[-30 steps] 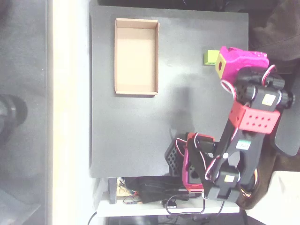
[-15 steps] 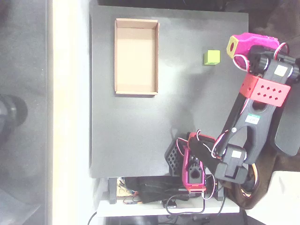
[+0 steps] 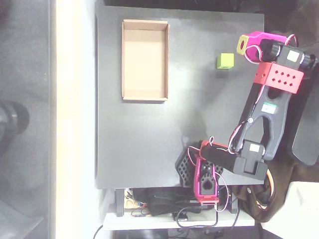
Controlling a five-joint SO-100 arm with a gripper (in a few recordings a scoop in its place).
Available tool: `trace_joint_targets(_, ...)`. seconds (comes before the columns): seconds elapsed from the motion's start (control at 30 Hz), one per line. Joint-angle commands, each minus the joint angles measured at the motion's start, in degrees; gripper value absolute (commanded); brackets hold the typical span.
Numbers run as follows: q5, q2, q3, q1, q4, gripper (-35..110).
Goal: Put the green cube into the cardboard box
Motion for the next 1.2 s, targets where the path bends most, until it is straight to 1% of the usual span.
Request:
trace_joint_targets(0.0,0.09,-0.88,-1.23,0.18,-1.85,43)
trace_joint_targets(0.2,0.09,-6.33,-1.14,0.18,-4.22,43)
trace_joint_targets(0.5,0.09,-12.66,-1.14,-0.09,-4.31,43)
trace_joint_targets(0.8,0.09,-15.03,-0.53,-5.98,-4.31,43)
trace_joint_targets(1.17,0.09,-21.97,-1.05,-5.62,-4.31,43)
